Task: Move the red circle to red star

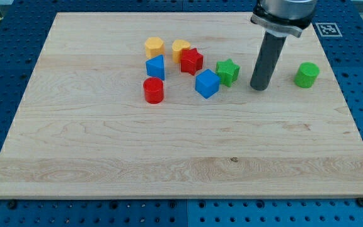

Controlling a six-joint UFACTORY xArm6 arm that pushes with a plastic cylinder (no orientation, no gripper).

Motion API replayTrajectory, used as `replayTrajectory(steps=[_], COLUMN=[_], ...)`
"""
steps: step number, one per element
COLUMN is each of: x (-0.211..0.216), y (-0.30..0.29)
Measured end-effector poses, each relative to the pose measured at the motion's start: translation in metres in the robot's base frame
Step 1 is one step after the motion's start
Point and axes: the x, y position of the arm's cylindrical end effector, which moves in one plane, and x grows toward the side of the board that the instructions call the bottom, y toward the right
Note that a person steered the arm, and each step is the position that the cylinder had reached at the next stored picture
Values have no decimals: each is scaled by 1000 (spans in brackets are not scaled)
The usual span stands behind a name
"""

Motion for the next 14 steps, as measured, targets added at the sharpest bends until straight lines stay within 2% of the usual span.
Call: replayTrajectory(steps=[2,3,4,5,6,7,8,11,13,14], x=[-33,-21,18,68,103,105,90,56,46,22], y=[-67,-43,-10,-34,-98,-170,-210,-239,-196,-171])
